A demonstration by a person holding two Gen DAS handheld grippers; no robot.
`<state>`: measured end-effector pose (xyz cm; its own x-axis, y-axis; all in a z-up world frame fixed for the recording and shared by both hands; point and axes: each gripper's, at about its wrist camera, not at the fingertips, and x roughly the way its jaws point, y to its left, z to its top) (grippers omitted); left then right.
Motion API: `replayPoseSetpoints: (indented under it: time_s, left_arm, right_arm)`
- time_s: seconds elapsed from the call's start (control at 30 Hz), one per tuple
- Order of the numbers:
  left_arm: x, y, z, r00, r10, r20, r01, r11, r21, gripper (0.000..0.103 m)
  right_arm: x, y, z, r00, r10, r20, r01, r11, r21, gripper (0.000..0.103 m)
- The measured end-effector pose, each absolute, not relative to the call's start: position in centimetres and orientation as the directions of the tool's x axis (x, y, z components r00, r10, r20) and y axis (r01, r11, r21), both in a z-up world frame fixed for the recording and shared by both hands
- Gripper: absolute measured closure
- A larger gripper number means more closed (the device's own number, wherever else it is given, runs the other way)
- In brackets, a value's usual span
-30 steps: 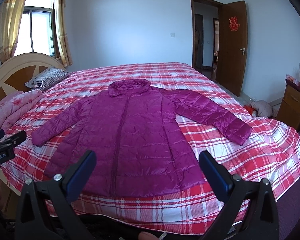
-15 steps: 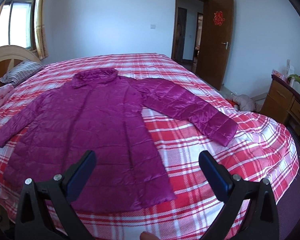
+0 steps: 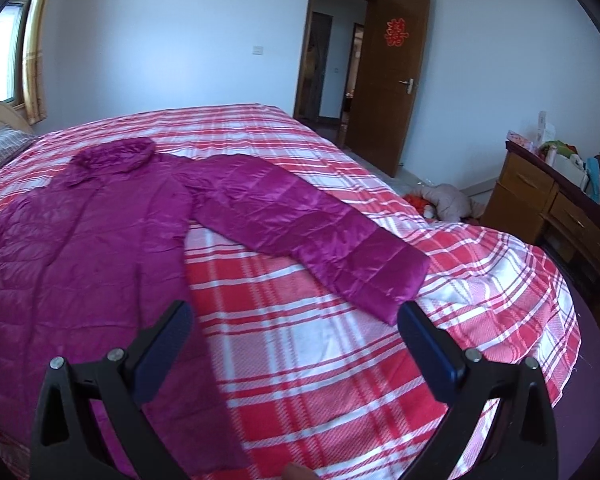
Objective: Fold large clothes
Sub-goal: 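Move the right tool to the jacket sleeve cuff and close on it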
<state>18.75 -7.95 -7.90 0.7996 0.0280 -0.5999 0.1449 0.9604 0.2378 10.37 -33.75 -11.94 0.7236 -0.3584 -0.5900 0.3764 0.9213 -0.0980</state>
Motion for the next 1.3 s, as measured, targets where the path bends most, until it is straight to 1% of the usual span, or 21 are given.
replayPoseSetpoints:
  time_s: [0.17,0.3,0.4,0.47,0.53,0.6,0.63,0.73,0.77,0.8,0.83,0.87,0.9,0.97,1.0,1.13,1.3]
  left_arm:
    - [21.5,-9.5,-9.1,0.798,0.035,-0.602,0.156,0.952,0.262,0.001]
    - [23.9,-10.6,-10.3,0.81,0.053,-0.585,0.148,0.946,0.29,0.001]
    - [25.9,-11.3,-11.6,0.831,0.096,-0.548,0.12,0.931,0.345,0.001]
    - [27.6,-11.3,-12.6,0.825,0.128,-0.551,0.099,0.926,0.364,0.001]
    - [29.1,-10.9,-13.3,0.805,0.136,-0.577,0.093,0.932,0.35,0.001]
    - [30.4,-10.2,-13.8,0.789,0.141,-0.598,0.082,0.941,0.329,0.001]
    - [30.8,-9.9,-14.0,0.783,0.143,-0.606,0.077,0.944,0.322,0.001]
    - [32.2,-9.1,-15.0,0.764,0.16,-0.625,0.061,0.947,0.317,0.001]
    - [32.6,-8.8,-15.4,0.754,0.164,-0.636,0.055,0.949,0.309,0.001]
    - [33.0,-8.6,-15.7,0.746,0.161,-0.647,0.052,0.953,0.297,0.001]
    - [33.2,-8.3,-15.9,0.738,0.157,-0.657,0.048,0.958,0.283,0.001]
    - [33.1,-8.2,-16.0,0.733,0.153,-0.663,0.043,0.962,0.27,0.001]
    - [33.1,-7.9,-16.1,0.731,0.146,-0.666,0.042,0.965,0.258,0.001]
    - [32.9,-7.7,-16.1,0.732,0.136,-0.668,0.046,0.968,0.247,0.001]
    - [32.8,-7.6,-16.0,0.732,0.129,-0.669,0.049,0.97,0.24,0.001]
    - [32.3,-6.6,-15.3,0.737,0.112,-0.666,0.045,0.976,0.214,0.001]
    - [31.5,-4.5,-13.7,0.754,0.091,-0.65,0.023,0.986,0.165,0.001]
  right_arm:
    - [11.8,-36.5,-12.7,0.697,-0.397,-0.597,0.422,0.9,-0.106,0.0]
    - [12.9,-38.3,-13.2,0.68,-0.43,-0.594,0.453,0.883,-0.12,0.0]
    - [13.8,-39.6,-13.8,0.661,-0.453,-0.598,0.474,0.87,-0.136,0.0]
    - [14.4,-40.9,-14.4,0.643,-0.468,-0.606,0.491,0.859,-0.143,0.0]
    - [15.0,-42.5,-14.8,0.625,-0.469,-0.624,0.513,0.849,-0.124,0.003]
    - [15.5,-44.3,-15.2,0.601,-0.469,-0.647,0.545,0.833,-0.097,0.009]
    - [15.7,-45.4,-15.4,0.588,-0.464,-0.662,0.561,0.824,-0.08,0.01]
    - [16.8,-47.5,-16.5,0.546,-0.438,-0.714,0.581,0.812,-0.053,0.021]
    - [17.2,-47.9,-16.9,0.538,-0.422,-0.73,0.578,0.815,-0.045,0.028]
    - [17.7,-48.1,-17.3,0.529,-0.398,-0.749,0.568,0.822,-0.036,0.037]
    - [18.1,-48.2,-17.6,0.517,-0.379,-0.768,0.558,0.829,-0.034,0.041]
    - [18.4,-48.0,-17.6,0.517,-0.388,-0.763,0.551,0.833,-0.05,0.052]
    - [18.5,-47.9,-17.6,0.523,-0.376,-0.765,0.541,0.84,-0.043,0.074]
    - [18.6,-47.9,-17.6,0.531,-0.346,-0.773,0.522,0.853,-0.023,0.087]
    - [18.7,-47.7,-17.4,0.54,-0.347,-0.767,0.512,0.858,-0.027,0.091]
    - [18.7,-46.9,-15.0,0.573,-0.394,-0.718,0.511,0.857,-0.063,0.094]
    - [19.4,-44.8,-8.6,0.642,-0.495,-0.585,0.508,0.846,-0.159,0.094]
